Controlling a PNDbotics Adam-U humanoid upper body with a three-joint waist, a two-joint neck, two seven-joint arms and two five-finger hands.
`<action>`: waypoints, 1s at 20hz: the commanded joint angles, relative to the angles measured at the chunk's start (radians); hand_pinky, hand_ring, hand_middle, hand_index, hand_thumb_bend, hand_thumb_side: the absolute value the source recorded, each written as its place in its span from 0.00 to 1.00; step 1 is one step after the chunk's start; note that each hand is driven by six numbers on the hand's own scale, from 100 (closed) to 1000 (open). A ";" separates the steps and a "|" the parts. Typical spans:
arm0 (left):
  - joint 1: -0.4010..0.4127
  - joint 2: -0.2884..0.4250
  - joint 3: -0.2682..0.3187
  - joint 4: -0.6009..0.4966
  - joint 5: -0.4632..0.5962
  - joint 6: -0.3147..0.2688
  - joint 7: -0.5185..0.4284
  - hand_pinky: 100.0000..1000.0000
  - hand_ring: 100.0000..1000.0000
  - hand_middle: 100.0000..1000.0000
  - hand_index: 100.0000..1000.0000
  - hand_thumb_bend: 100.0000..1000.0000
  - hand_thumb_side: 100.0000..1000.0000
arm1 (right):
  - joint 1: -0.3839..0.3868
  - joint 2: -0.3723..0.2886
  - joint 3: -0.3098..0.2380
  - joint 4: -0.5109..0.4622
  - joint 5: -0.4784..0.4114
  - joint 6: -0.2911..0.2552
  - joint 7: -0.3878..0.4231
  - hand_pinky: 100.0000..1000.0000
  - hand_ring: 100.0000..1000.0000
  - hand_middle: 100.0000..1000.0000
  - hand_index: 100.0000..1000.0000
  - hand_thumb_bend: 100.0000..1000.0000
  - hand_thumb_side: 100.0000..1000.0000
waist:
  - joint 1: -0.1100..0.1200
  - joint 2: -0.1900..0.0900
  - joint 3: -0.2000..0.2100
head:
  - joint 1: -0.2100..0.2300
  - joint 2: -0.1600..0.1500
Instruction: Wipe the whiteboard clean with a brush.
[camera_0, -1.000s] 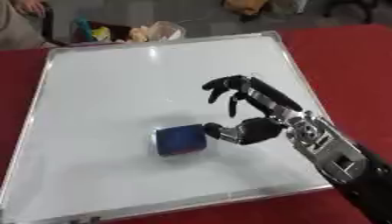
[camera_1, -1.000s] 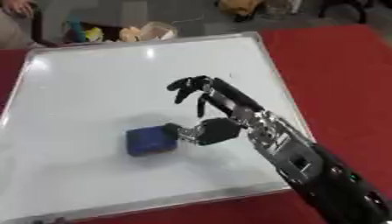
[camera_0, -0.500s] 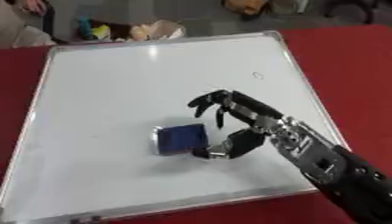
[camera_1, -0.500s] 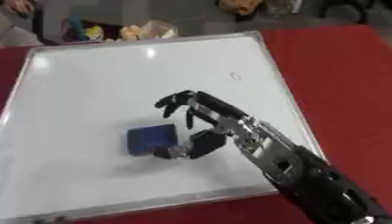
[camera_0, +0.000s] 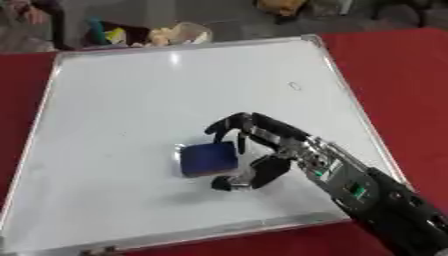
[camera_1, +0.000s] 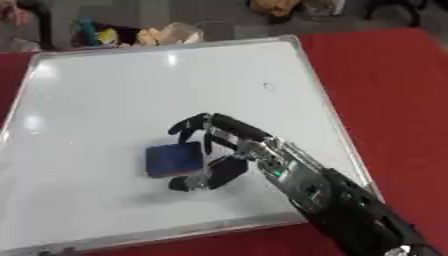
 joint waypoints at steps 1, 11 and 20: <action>-0.012 0.005 0.000 -0.015 0.003 -0.002 -0.003 0.35 0.54 0.46 0.60 0.25 0.90 | -0.021 -0.006 -0.003 -0.005 0.016 -0.007 0.001 0.39 0.76 0.61 0.87 0.52 0.48 | -0.002 -0.015 0.004 | -0.005 0.002; -0.014 0.006 -0.003 -0.014 0.005 -0.004 -0.006 0.35 0.54 0.46 0.60 0.25 0.90 | -0.051 -0.018 -0.012 -0.024 0.022 0.003 -0.014 0.42 0.76 0.61 0.87 0.51 0.49 | -0.001 -0.019 0.013 | -0.013 -0.001; -0.015 0.007 -0.004 -0.013 0.006 -0.005 -0.008 0.35 0.54 0.46 0.60 0.25 0.90 | -0.069 -0.033 -0.017 -0.022 0.068 0.004 -0.009 0.51 0.79 0.62 0.88 0.51 0.49 | 0.000 -0.020 0.024 | -0.019 -0.003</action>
